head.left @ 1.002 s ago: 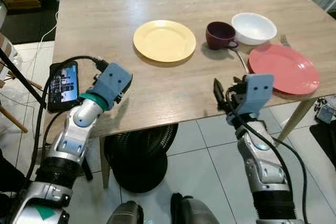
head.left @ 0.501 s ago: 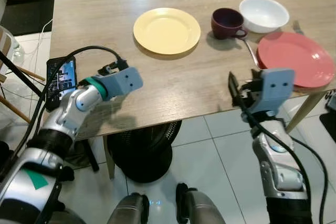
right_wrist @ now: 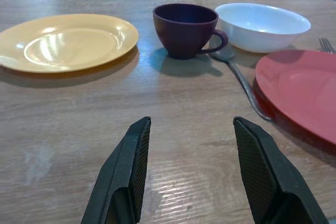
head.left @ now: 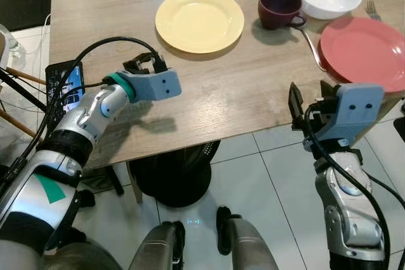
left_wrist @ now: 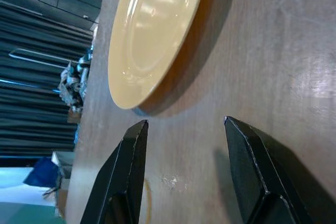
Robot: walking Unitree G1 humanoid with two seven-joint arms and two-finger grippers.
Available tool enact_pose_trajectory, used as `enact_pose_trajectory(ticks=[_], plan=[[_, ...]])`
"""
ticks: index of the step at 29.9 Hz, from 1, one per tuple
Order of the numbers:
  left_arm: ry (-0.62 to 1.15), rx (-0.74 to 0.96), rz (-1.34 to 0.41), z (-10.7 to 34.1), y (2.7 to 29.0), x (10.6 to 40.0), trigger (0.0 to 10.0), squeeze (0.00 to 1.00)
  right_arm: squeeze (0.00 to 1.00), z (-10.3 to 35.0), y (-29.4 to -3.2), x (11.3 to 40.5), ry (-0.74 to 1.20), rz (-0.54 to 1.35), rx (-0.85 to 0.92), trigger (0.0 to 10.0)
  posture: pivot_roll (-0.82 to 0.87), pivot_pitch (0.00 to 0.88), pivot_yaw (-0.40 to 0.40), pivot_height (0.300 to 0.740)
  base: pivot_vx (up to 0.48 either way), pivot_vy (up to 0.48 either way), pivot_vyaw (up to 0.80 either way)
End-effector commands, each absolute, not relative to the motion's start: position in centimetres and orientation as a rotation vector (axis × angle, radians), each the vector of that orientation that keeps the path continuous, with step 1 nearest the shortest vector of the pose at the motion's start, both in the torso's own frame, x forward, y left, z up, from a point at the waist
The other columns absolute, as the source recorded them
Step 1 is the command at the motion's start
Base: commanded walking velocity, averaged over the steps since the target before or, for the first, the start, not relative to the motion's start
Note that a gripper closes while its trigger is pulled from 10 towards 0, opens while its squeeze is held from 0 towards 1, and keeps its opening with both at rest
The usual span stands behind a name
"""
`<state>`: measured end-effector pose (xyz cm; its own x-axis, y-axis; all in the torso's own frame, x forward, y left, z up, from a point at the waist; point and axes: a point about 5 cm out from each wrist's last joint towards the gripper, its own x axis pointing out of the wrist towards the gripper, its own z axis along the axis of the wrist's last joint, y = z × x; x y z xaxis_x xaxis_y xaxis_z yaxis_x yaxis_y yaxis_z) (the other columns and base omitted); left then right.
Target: Setting the table
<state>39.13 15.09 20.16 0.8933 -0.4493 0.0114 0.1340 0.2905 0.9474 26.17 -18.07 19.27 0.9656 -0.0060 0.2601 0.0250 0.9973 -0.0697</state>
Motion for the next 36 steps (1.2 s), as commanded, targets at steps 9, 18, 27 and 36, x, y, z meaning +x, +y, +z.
enact_pose_trajectory(ticks=[9,18,27,36], plan=[[-0.243,1.289,-0.410,18.9,14.0,39.8,10.0,0.12,0.00,19.8,-18.2,25.3,-0.247,-0.029,-0.071,10.0,-0.12,0.284,0.105,0.740,0.000,0.000,0.00],[-0.355,1.317,-0.425,20.6,9.2,40.4,10.0,0.11,0.00,20.0,-18.2,25.2,-0.237,-0.037,-0.074,10.0,-0.12,0.281,0.100,0.740,0.000,0.000,0.00],[-0.361,1.393,-0.418,21.2,8.6,40.7,10.0,0.11,0.00,20.2,-18.1,25.1,-0.228,-0.036,-0.073,10.0,-0.13,0.293,0.101,0.740,0.000,0.000,0.00],[-0.283,1.463,-0.357,21.2,10.3,41.3,9.0,0.09,0.00,20.2,-18.1,24.5,-0.212,-0.049,-0.068,10.0,-0.13,0.311,0.104,0.740,0.000,0.000,0.00]])
